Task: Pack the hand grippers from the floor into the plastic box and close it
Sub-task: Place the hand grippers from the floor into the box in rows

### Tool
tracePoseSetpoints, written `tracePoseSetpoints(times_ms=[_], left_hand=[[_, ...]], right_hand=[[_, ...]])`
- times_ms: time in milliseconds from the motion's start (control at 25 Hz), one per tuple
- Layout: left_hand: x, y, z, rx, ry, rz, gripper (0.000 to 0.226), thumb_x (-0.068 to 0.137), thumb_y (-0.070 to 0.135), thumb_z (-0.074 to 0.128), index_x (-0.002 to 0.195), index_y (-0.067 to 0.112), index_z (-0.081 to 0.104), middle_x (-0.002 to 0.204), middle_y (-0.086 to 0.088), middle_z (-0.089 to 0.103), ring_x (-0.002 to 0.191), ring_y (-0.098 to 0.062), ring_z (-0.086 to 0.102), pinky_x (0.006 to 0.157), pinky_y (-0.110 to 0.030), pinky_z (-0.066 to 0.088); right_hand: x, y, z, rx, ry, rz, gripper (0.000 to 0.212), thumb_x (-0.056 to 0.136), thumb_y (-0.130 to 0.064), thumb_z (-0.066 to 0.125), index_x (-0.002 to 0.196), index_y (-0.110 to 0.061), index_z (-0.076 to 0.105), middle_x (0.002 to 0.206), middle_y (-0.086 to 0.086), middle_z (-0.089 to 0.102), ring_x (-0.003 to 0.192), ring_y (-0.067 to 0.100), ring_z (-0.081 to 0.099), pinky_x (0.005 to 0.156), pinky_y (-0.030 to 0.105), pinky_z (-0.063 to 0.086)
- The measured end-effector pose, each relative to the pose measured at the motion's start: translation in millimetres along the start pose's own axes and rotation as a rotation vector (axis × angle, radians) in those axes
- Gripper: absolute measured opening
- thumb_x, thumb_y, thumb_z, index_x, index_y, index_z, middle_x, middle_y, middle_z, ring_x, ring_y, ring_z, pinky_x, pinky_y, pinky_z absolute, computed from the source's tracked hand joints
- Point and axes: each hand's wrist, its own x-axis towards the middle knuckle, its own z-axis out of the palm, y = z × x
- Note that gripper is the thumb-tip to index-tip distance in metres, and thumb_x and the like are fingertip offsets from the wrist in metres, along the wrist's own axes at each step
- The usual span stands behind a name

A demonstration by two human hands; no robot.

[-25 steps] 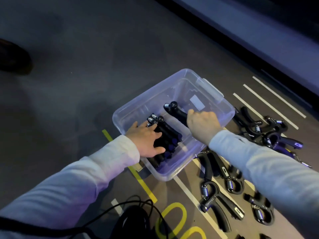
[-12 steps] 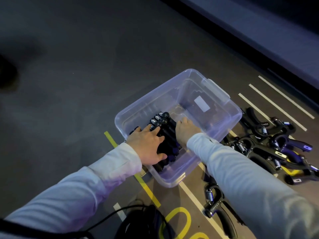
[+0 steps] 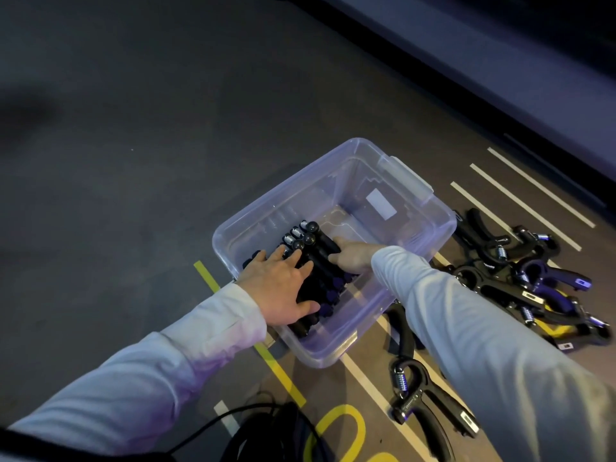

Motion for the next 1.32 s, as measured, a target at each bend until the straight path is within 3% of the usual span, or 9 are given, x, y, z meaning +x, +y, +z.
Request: tracePoseSetpoints(times_ms=[160, 320, 480, 560, 640, 960, 1160, 1320], left_hand=[[-8.2, 8.0, -8.2, -0.101, 0.173, -0.008, 0.075, 0.089, 0.059, 0.037, 0.148, 0.021, 0.010, 0.154, -0.005, 0.021, 0.139, -0.025, 0.024, 0.112, -0.042, 0.023], [-32.3, 37.3, -20.0, -0.208, 0.469, 0.018, 0.073, 0.090, 0.054, 0.038, 0.148, 0.019, 0.010, 0.135, -0.003, 0.049, 0.113, -0.025, 0.055, 0.083, -0.036, 0.044], [-43.1, 73.2, -33.7, -0.216, 0.506, 0.192, 0.059, 0.089, 0.052, 0.041, 0.137, 0.018, 0.037, 0.115, -0.004, 0.062, 0.099, -0.027, 0.061, 0.072, -0.037, 0.049], [-42.2, 94.9, -42.8, -0.218, 0.502, 0.267, 0.054, 0.089, 0.052, 0.039, 0.132, 0.019, 0.043, 0.113, -0.002, 0.063, 0.101, -0.026, 0.060, 0.075, -0.036, 0.047], [-40.5, 117.1, -48.8, -0.226, 0.487, 0.321, 0.053, 0.091, 0.049, 0.042, 0.136, 0.022, 0.038, 0.120, 0.000, 0.060, 0.107, -0.023, 0.057, 0.081, -0.034, 0.045], [-49.6, 173.1, -50.3, -0.152, 0.429, 0.467, 0.063, 0.091, 0.051, 0.039, 0.145, 0.022, 0.023, 0.135, 0.003, 0.048, 0.120, -0.016, 0.047, 0.087, -0.028, 0.040], [-53.7, 201.2, -57.7, -0.156, 0.387, 0.527, 0.076, 0.086, 0.060, 0.033, 0.147, 0.018, 0.016, 0.143, -0.002, 0.040, 0.129, -0.016, 0.039, 0.098, -0.032, 0.037], [-53.6, 213.3, -59.9, -0.164, 0.330, 0.549, 0.078, 0.084, 0.061, 0.030, 0.147, 0.017, 0.016, 0.146, -0.003, 0.037, 0.131, -0.017, 0.036, 0.101, -0.033, 0.034]], right_hand=[[-17.0, -5.4, -4.7, -0.047, 0.151, -0.025, 0.046, 0.097, -0.024, 0.041, 0.139, -0.006, 0.034, 0.137, 0.018, 0.049, 0.124, 0.031, 0.048, 0.097, 0.030, 0.037], [-74.6, 1.0, -21.6, 0.084, 0.574, -0.253, 0.038, 0.093, -0.014, 0.044, 0.131, -0.006, 0.045, 0.126, 0.013, 0.059, 0.118, 0.028, 0.053, 0.098, 0.037, 0.043], [-156.5, 39.4, -26.6, 0.236, 0.912, -0.458, 0.032, 0.089, -0.008, 0.047, 0.120, -0.006, 0.054, 0.105, 0.002, 0.063, 0.095, 0.008, 0.057, 0.085, 0.014, 0.042], [-189.3, 68.5, -19.4, 0.298, 1.023, -0.426, 0.032, 0.086, -0.008, 0.046, 0.117, -0.008, 0.055, 0.102, -0.001, 0.063, 0.093, 0.006, 0.057, 0.084, 0.011, 0.042], [-214.5, 100.2, -5.7, 0.378, 1.104, -0.322, 0.031, 0.087, -0.006, 0.045, 0.116, -0.011, 0.056, 0.102, -0.002, 0.064, 0.095, 0.006, 0.059, 0.084, 0.013, 0.044], [-268.2, 185.9, 67.5, 0.580, 1.176, 0.012, 0.027, 0.094, -0.007, 0.047, 0.119, -0.015, 0.055, 0.103, -0.007, 0.063, 0.094, -0.011, 0.056, 0.080, 0.000, 0.041], [-295.6, 202.1, 92.5, 0.667, 1.099, -0.020, 0.047, 0.096, -0.038, 0.042, 0.140, -0.021, 0.040, 0.129, -0.013, 0.053, 0.111, -0.015, 0.049, 0.092, 0.001, 0.036], [-302.0, 221.9, 112.7, 0.666, 1.062, -0.051, 0.075, 0.087, -0.067, 0.031, 0.147, -0.023, 0.028, 0.145, -0.008, 0.043, 0.131, 0.001, 0.040, 0.106, 0.018, 0.031]])
